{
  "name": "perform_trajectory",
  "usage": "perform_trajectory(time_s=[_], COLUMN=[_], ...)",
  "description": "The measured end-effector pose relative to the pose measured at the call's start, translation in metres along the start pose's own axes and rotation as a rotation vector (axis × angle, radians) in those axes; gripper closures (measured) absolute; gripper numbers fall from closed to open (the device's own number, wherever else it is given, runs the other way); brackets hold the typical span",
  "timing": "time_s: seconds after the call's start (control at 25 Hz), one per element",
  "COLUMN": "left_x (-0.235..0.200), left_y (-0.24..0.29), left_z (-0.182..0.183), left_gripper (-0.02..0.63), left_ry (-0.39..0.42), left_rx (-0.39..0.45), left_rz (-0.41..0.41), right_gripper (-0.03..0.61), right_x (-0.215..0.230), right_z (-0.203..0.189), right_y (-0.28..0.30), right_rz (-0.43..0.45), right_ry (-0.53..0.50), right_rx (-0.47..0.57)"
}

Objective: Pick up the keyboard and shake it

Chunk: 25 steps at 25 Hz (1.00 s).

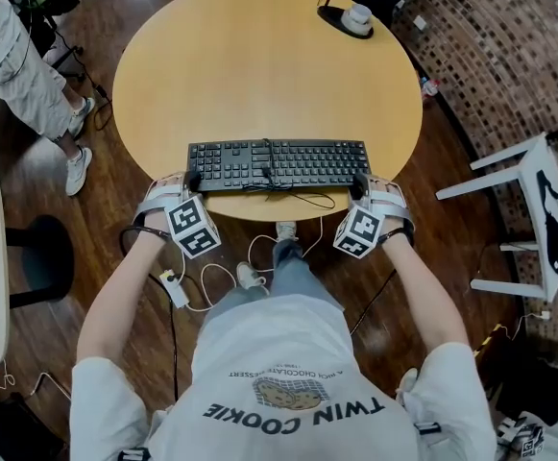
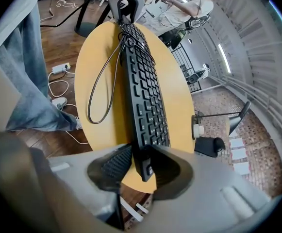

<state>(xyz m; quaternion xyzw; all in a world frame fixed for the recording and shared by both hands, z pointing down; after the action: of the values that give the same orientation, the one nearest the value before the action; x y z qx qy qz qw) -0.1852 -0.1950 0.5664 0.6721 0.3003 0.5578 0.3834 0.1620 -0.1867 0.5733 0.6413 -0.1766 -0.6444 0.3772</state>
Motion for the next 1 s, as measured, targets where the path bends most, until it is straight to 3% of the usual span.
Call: perform_trajectory(time_s=[0.4,0.6,0.8,1.0], left_x=[-0.006,-0.009,0.006,0.043], left_y=[-0.001,-0.015,-0.032,-0.058], left_z=[0.003,0.007,0.013,0.042], left_gripper=[0.428,0.430,0.433,0.469], left_ry=[0.008,-0.137,-0.246,-0.358], left_rx=[-0.039,-0.019,-0.002,0.020], left_rz=[-0.123,-0.210,-0.223,-0.240], right_gripper=[0.457,0.457,0.457,0.459], right_x=[-0.002,0.004,0.002,-0.013], right_z=[0.007,0.006,-0.003,-0.023], right_y=[-0.001,-0.009,-0.027,-0.056], right_rz=[0.222,0.306,0.309,0.346], right_ry=[0.060,0.212,0.299,0.430], right_rx=[-0.024,-0.002,0.058,0.158])
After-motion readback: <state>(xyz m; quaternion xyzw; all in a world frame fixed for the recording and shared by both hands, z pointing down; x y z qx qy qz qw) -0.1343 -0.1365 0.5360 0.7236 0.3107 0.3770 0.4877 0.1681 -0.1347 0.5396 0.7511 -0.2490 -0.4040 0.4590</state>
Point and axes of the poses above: the fingertips, and each gripper's own axes: y forward along the fingers, x to its right, z out of its top, the point moved 3 cm from there along -y, backward along the fingers, and after that the axes turned 8 degrees about -x, right-handed, at the moved point
